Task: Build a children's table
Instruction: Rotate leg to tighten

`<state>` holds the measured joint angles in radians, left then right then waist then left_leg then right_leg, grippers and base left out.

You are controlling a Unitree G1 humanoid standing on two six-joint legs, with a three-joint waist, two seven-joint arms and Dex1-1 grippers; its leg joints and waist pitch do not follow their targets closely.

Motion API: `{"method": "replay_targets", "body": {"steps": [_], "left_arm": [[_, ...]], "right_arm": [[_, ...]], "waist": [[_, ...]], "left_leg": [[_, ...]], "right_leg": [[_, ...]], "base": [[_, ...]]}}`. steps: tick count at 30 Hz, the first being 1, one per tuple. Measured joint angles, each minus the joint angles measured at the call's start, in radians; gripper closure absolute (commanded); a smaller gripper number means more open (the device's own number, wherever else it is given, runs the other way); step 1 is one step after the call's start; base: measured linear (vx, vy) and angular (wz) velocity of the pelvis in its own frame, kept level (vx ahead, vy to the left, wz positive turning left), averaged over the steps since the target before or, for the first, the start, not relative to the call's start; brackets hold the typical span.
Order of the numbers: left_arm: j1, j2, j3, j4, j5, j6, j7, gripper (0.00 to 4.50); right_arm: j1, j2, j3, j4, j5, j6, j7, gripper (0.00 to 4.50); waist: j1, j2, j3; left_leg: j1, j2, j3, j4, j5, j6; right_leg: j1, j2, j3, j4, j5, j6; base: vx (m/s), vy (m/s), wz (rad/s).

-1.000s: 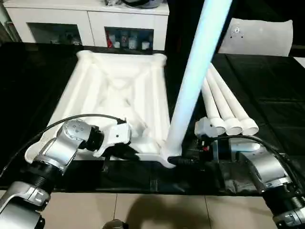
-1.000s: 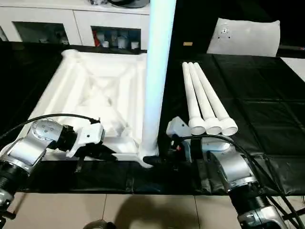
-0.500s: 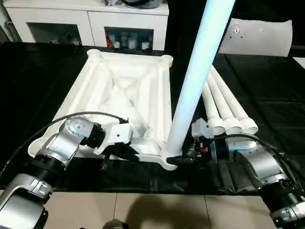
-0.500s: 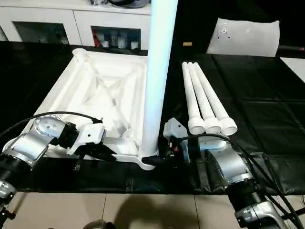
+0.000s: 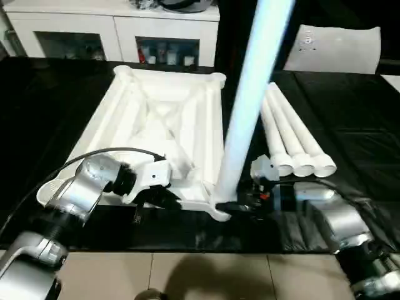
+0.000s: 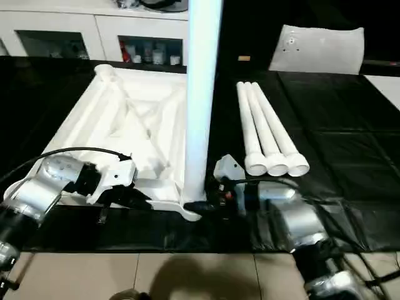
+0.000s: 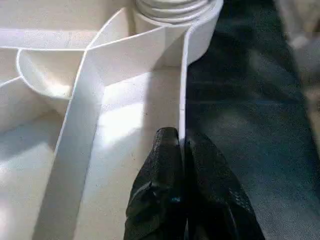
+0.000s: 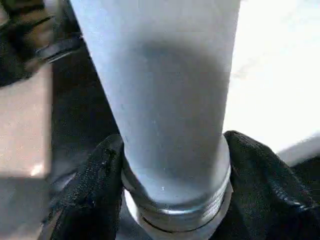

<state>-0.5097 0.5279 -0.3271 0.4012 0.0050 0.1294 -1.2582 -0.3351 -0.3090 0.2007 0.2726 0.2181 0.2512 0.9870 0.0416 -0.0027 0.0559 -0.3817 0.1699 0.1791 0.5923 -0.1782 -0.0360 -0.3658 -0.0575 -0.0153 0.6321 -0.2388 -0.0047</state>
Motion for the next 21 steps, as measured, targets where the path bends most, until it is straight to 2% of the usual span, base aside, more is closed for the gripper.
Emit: {"method": "replay_targets", "body": {"steps": [1,4,6,8,12,13,14,16,18,19,21], "left_arm": [[0.021,-0.025,0.021,-0.034,0.004,0.064,0.065,4.5],[0.075,-0.114,0.066,-0.119,0.016,0.203,0.216,4.5],[0.085,-0.187,0.082,-0.156,0.052,0.287,0.337,4.5],[0.081,-0.255,0.091,-0.165,0.087,0.327,0.438,4.5],[0.071,-0.319,0.087,-0.16,0.118,0.344,0.532,4.5],[0.069,-0.324,0.086,-0.16,0.121,0.345,0.54,4.5],[0.068,-0.328,0.084,-0.161,0.121,0.347,0.546,4.5],[0.066,-0.33,0.082,-0.163,0.122,0.347,0.547,4.5],[0.065,-0.325,0.07,-0.173,0.129,0.347,0.548,4.5],[0.066,-0.318,0.064,-0.178,0.129,0.346,0.547,4.5],[0.067,-0.303,0.059,-0.184,0.128,0.342,0.54,4.5]], "right_arm": [[0.002,0.049,-0.03,0.015,-0.012,0.009,-0.094,1.82],[-0.019,0.164,-0.098,0.068,-0.027,0.022,-0.313,1.82],[-0.061,0.233,-0.13,0.127,-0.051,0.016,-0.463,1.83],[-0.107,0.28,-0.146,0.184,-0.083,-0.001,-0.588,1.83],[-0.148,0.318,-0.153,0.23,-0.125,-0.023,-0.718,1.83],[-0.151,0.32,-0.153,0.231,-0.13,-0.025,-0.729,1.48],[-0.152,0.32,-0.155,0.231,-0.133,-0.028,-0.734,1.48],[-0.149,0.32,-0.155,0.228,-0.136,-0.037,-0.737,1.13],[-0.127,0.321,-0.157,0.202,-0.137,-0.046,-0.733,1.07],[-0.118,0.323,-0.157,0.195,-0.137,-0.054,-0.727,0.84],[-0.1,0.322,-0.157,0.178,-0.135,-0.065,-0.712,0.71]], "waist": [[-0.013,0.0,0.0],[-0.034,0.001,0.0],[-0.04,0.002,0.0],[-0.039,0.004,-0.001],[-0.033,0.008,-0.003],[-0.031,0.008,-0.003],[-0.028,0.01,-0.004],[-0.024,0.011,-0.005],[-0.014,0.01,-0.005],[-0.011,0.01,-0.005],[-0.011,0.009,-0.004]], "left_leg": [[0.002,0.0,0.0,0.0,0.001,-0.001],[0.004,0.001,0.0,0.0,0.001,-0.002],[0.006,0.0,0.001,-0.001,0.001,-0.002],[0.006,0.0,0.001,-0.002,0.001,-0.002],[0.003,-0.001,0.001,-0.003,0.001,-0.002],[0.003,-0.001,0.001,-0.005,0.001,-0.002],[0.002,-0.002,0.001,-0.007,0.001,-0.002],[0.0,-0.001,0.001,-0.009,0.001,-0.002],[-0.003,0.0,0.001,-0.009,0.001,-0.001],[-0.004,0.0,0.001,-0.009,0.001,-0.001],[-0.004,0.0,0.001,-0.008,0.001,-0.002]], "right_leg": [[0.0,0.0,0.0,0.0,0.001,-0.002],[-0.002,-0.001,0.0,-0.001,0.002,-0.003],[-0.002,-0.001,0.0,-0.001,0.002,-0.003],[-0.002,-0.001,0.0,-0.002,-0.002,0.003],[-0.002,-0.001,0.001,-0.002,-0.001,0.002],[-0.002,-0.001,0.001,-0.003,-0.001,0.002],[-0.002,-0.001,0.001,-0.005,-0.001,0.003],[-0.004,-0.001,0.0,-0.007,-0.001,0.003],[-0.006,-0.001,-0.001,-0.006,-0.001,0.003],[-0.007,-0.001,-0.001,-0.006,-0.001,0.003],[-0.008,-0.001,-0.001,-0.006,-0.001,0.003]], "base": [[0.0,0.0,0.0],[0.0,0.0,0.0],[0.0,0.0,0.0],[0.0,0.0,0.0],[0.0,0.0,0.0],[0.0,0.0,0.0],[0.0,0.0,0.0],[0.0,0.0,0.0],[0.0,0.0,0.0],[0.0,0.0,0.0],[0.0,0.0,0.0]]}}
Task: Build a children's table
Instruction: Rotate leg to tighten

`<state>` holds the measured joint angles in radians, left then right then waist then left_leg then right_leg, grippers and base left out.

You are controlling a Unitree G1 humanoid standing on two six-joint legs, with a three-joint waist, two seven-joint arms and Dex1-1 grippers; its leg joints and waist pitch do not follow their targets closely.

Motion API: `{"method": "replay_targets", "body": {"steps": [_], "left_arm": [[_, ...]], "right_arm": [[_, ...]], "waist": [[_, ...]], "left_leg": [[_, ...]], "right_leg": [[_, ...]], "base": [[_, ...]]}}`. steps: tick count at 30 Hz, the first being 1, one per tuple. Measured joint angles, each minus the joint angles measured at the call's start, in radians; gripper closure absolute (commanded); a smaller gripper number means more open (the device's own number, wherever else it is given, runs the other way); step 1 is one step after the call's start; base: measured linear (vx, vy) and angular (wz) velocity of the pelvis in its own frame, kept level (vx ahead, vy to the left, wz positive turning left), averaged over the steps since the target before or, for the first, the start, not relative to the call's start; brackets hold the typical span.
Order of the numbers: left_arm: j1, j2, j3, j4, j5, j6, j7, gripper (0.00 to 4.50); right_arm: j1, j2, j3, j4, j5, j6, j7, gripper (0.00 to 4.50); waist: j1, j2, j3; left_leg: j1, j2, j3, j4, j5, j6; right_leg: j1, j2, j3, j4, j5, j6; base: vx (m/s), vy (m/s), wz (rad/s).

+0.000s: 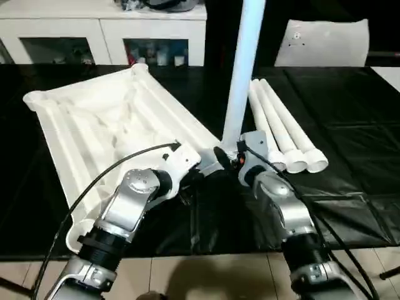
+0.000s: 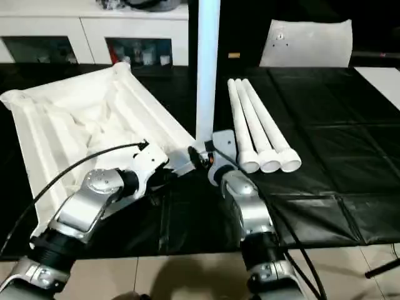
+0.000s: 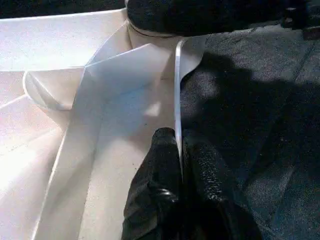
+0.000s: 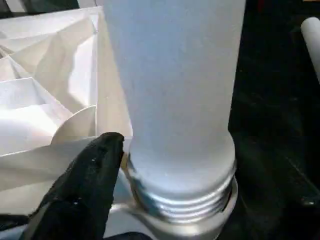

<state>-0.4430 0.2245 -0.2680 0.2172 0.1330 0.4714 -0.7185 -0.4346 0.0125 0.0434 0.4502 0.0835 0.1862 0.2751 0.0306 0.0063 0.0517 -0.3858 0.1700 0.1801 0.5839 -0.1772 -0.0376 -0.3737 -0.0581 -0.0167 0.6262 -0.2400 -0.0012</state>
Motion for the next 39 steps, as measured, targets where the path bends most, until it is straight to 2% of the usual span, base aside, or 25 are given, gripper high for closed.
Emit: {"method": "replay_targets", "body": {"steps": [5,7,14,18,24,28,39], "left_arm": [[0.0,0.057,-0.009,0.001,-0.004,-0.047,-0.069,4.5],[-0.004,0.091,-0.015,0.017,-0.018,-0.085,-0.115,4.5],[-0.013,0.179,-0.017,0.065,-0.063,-0.197,-0.262,4.5],[-0.026,0.256,-0.037,0.107,-0.094,-0.295,-0.412,4.5],[-0.058,0.292,-0.066,0.154,-0.112,-0.373,-0.545,4.5],[-0.076,0.328,-0.087,0.187,-0.116,-0.432,-0.625,4.5],[-0.118,0.335,-0.122,0.242,-0.11,-0.508,-0.69,4.5]], "right_arm": [[0.046,-0.053,0.006,-0.05,0.042,-0.004,0.126,0.19],[0.063,-0.104,0.017,-0.078,0.057,-0.003,0.201,0.06],[0.091,-0.253,0.058,-0.176,0.115,-0.001,0.472,0.06],[0.09,-0.355,0.096,-0.18,0.12,-0.002,0.647,0.06],[0.087,-0.41,0.156,-0.178,0.12,-0.004,0.792,0.06],[0.078,-0.434,0.164,-0.171,0.119,-0.004,0.856,0.06],[0.056,-0.434,0.202,-0.16,0.12,-0.016,0.927,1.03]], "waist": [[-0.001,0.0,0.001],[-0.001,0.0,0.001],[0.003,-0.002,0.001],[0.009,-0.003,0.002],[0.029,-0.003,0.002],[0.033,-0.004,0.001],[0.033,-0.005,0.001]], "left_leg": [[0.0,0.0,0.0,0.0,0.0,0.0],[-0.001,0.001,0.0,0.0,0.0,0.0],[-0.002,0.001,0.0,0.002,0.0,0.0],[-0.003,0.001,0.0,0.002,0.0,0.0],[-0.003,0.001,0.0,0.005,-0.001,0.001],[-0.003,0.001,0.0,0.006,-0.001,0.001],[-0.003,0.002,0.0,0.008,-0.001,0.001]], "right_leg": [[0.0,0.0,0.0,0.0,0.0,0.0],[-0.001,0.001,0.0,0.0,0.001,0.001],[-0.001,0.001,0.0,0.0,0.001,0.001],[-0.001,0.001,-0.001,0.0,0.001,0.001],[0.0,0.0,-0.001,0.001,0.001,0.0],[0.0,0.0,-0.001,0.003,0.001,0.0],[-0.001,0.0,-0.001,0.005,0.001,0.0]], "base": [[0.0,0.0,0.0],[0.0,0.0,0.0],[0.0,0.0,0.0],[0.0,0.0,0.0],[0.0,0.0,0.0],[0.0,0.0,0.0],[0.0,0.0,0.0]]}}
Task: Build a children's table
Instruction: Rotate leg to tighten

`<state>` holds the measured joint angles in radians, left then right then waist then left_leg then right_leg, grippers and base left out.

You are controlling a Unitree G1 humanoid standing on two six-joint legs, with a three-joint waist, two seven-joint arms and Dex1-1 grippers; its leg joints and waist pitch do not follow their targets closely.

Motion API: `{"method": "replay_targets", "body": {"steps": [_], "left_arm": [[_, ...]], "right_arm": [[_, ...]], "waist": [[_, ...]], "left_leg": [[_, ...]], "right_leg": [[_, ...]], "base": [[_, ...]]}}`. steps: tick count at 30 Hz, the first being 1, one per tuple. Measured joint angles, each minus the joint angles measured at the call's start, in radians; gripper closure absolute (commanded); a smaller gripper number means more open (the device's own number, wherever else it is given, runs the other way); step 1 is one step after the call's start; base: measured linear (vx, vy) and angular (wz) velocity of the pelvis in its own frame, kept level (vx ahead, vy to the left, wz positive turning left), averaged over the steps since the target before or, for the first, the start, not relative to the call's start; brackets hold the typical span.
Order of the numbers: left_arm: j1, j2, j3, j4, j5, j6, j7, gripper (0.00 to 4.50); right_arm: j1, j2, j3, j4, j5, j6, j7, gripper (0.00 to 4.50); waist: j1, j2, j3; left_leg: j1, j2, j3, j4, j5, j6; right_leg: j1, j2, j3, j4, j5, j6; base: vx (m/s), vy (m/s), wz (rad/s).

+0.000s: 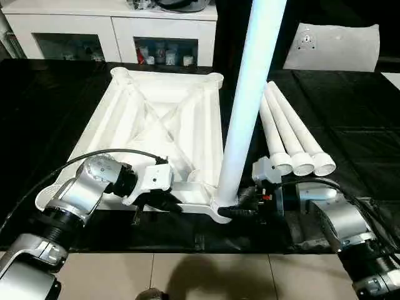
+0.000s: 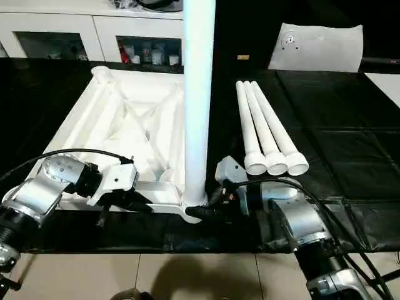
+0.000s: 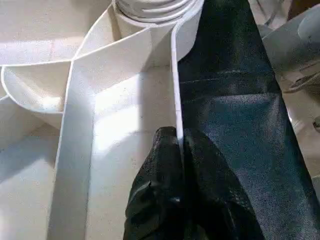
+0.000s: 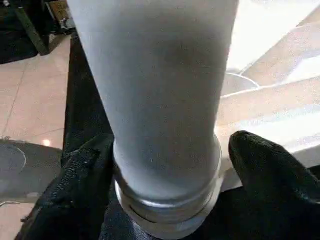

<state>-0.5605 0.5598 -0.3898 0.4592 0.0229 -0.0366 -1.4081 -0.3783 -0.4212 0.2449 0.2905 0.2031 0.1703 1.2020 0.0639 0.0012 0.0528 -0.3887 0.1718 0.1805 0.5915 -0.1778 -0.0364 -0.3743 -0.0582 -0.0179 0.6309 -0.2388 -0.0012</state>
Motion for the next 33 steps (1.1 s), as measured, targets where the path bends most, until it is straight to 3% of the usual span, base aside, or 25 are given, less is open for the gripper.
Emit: {"method": "replay_targets", "body": {"steps": [7,16,21,26,33], "left_arm": [[-0.015,0.0,-0.001,0.032,0.001,-0.028,-0.01,4.5],[-0.024,-0.001,0.004,0.054,0.0,-0.022,-0.012,4.5],[0.013,-0.03,0.048,-0.002,-0.002,0.104,0.087,4.5],[0.083,-0.141,0.121,-0.12,0.002,0.331,0.305,4.5],[0.095,-0.343,0.169,-0.189,0.072,0.525,0.623,4.5]], "right_arm": [[-0.001,0.008,0.003,0.001,0.0,-0.002,0.009,1.7],[0.006,0.029,-0.004,0.0,0.004,0.017,-0.003,1.8],[0.036,0.092,-0.045,0.001,0.004,0.026,-0.131,1.8],[0.045,0.23,-0.137,0.054,-0.036,0.011,-0.435,1.81],[-0.061,0.416,-0.241,0.198,-0.086,-0.004,-0.836,1.81]], "waist": [[0.0,0.0,0.0],[0.0,0.0,0.0],[-0.007,0.001,0.0],[-0.035,0.001,0.0],[-0.034,0.007,-0.002]], "left_leg": [[0.0,0.0,0.0,0.001,0.0,0.0],[0.001,0.001,0.0,0.0,0.0,0.0],[0.004,0.0,0.0,0.0,0.001,-0.001],[0.006,0.0,0.002,0.0,0.001,-0.002],[0.004,0.0,0.003,-0.001,0.001,-0.002]], "right_leg": [[0.0,0.0,0.0,0.001,0.0,0.0],[0.001,0.0,-0.001,0.001,0.0,0.0],[0.002,0.0,0.0,0.001,0.002,-0.004],[0.001,0.0,0.002,-0.001,0.005,-0.008],[-0.001,0.0,0.003,-0.002,0.005,-0.008]], "base": [[0.0,0.0,0.0],[0.0,0.0,0.0],[0.0,0.0,0.0],[0.0,0.0,0.0],[0.0,0.0,0.0]]}}
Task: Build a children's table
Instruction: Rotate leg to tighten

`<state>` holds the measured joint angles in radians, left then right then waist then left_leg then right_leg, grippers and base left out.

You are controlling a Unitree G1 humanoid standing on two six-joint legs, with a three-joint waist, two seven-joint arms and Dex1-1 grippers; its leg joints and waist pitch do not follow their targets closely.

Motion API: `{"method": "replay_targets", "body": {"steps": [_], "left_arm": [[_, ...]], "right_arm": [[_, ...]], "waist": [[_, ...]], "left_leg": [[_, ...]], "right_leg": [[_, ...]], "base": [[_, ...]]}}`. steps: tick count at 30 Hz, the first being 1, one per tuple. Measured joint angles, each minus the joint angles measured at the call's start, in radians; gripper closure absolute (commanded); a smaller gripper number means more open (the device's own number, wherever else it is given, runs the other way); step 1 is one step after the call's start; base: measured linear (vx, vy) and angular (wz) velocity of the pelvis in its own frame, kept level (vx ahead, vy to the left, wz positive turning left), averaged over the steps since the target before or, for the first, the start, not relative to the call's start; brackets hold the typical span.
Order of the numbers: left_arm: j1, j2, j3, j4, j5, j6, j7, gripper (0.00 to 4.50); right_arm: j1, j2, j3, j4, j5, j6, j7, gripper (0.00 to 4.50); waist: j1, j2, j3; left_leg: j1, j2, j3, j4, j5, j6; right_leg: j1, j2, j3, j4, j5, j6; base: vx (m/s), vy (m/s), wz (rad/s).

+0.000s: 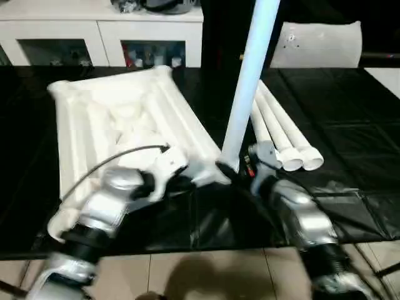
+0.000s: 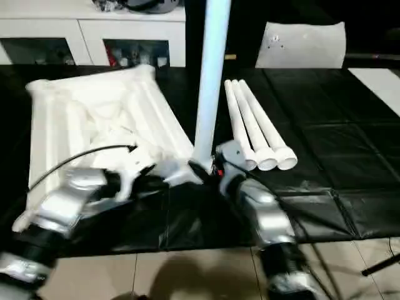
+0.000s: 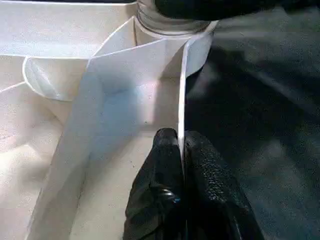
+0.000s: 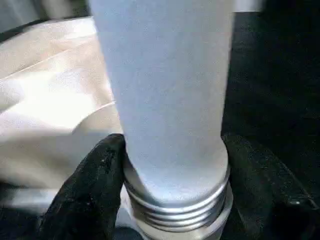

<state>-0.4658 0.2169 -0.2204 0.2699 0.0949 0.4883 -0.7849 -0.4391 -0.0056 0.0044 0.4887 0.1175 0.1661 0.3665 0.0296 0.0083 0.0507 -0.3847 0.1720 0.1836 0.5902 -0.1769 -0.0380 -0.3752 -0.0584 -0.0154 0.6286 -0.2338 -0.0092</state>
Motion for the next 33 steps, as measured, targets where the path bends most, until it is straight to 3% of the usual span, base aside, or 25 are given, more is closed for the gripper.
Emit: {"method": "replay_targets", "body": {"steps": [6,7,9,11,16,21,25,29,33], "left_arm": [[-0.009,-0.066,0.005,-0.013,0.02,0.054,0.112,4.5],[-0.009,-0.066,0.005,-0.013,0.02,0.055,0.112,4.5],[-0.009,-0.057,-0.008,-0.019,0.02,0.052,0.108,4.5],[-0.009,-0.041,-0.013,-0.019,0.019,0.041,0.094,4.5],[-0.009,-0.009,-0.024,-0.019,0.02,0.018,0.071,4.5],[0.004,0.105,-0.049,-0.014,-0.004,-0.104,-0.069,4.5],[0.004,0.165,-0.058,0.014,-0.028,-0.205,-0.18,4.5],[-0.005,0.245,-0.088,0.052,-0.054,-0.32,-0.319,4.5],[-0.029,0.293,-0.106,0.096,-0.058,-0.389,-0.42,4.5]], "right_arm": [[-0.061,0.06,-0.029,0.063,-0.037,-0.012,-0.149,1.82],[-0.06,0.06,-0.029,0.064,-0.037,-0.017,-0.149,1.48],[-0.041,0.06,-0.03,0.044,-0.034,-0.026,-0.141,1.48],[-0.024,0.061,-0.03,0.028,-0.033,-0.033,-0.127,1.08],[0.019,0.055,-0.023,-0.002,-0.026,-0.048,-0.067,0.76],[0.104,-0.086,0.033,-0.108,0.013,-0.047,0.146,0.29],[0.116,-0.177,0.048,-0.184,0.047,-0.04,0.307,0.03],[0.122,-0.301,0.087,-0.242,0.082,-0.017,0.493,0.03],[0.123,-0.363,0.124,-0.249,0.088,-0.007,0.623,0.03]], "waist": [[0.005,0.001,-0.001],[0.005,0.001,-0.001],[0.005,0.001,0.0],[0.005,0.001,0.0],[-0.001,0.0,0.0],[0.003,-0.001,0.001],[0.005,-0.001,0.001],[0.015,-0.004,0.002],[0.017,-0.005,0.003]], "left_leg": [[-0.002,0.0,0.002,-0.006,-0.001,0.001],[-0.002,0.0,0.002,-0.006,-0.001,0.001],[-0.002,0.0,0.002,-0.007,-0.001,0.001],[-0.002,0.0,0.002,-0.007,-0.001,0.001],[-0.002,0.0,0.002,-0.007,-0.001,0.001],[-0.005,0.0,0.002,-0.01,0.0,0.001],[-0.008,0.0,0.002,-0.008,0.003,0.006],[-0.009,0.001,0.002,-0.006,0.003,0.007],[-0.009,0.001,0.002,-0.005,0.002,0.006]], "right_leg": [[0.0,0.0,0.0,-0.008,0.0,0.0],[0.0,0.0,0.0,-0.009,0.0,0.001],[0.0,0.0,-0.001,-0.01,0.0,0.001],[0.0,0.0,-0.001,-0.011,0.001,0.002],[0.0,0.001,-0.001,-0.011,0.002,0.003],[-0.003,0.001,-0.001,-0.012,0.002,0.003],[-0.006,0.001,-0.001,-0.012,0.002,0.005],[-0.005,0.001,-0.001,-0.012,0.003,0.005],[-0.005,0.0,-0.001,-0.012,0.004,0.005]], "base": [[0.0,0.0,0.0],[0.0,0.0,0.0],[0.0,0.0,0.0],[0.0,0.0,0.0],[0.0,0.0,0.0],[0.0,0.0,0.0],[0.0,0.0,0.0],[0.0,0.0,0.0],[0.0,0.0,0.0]]}}
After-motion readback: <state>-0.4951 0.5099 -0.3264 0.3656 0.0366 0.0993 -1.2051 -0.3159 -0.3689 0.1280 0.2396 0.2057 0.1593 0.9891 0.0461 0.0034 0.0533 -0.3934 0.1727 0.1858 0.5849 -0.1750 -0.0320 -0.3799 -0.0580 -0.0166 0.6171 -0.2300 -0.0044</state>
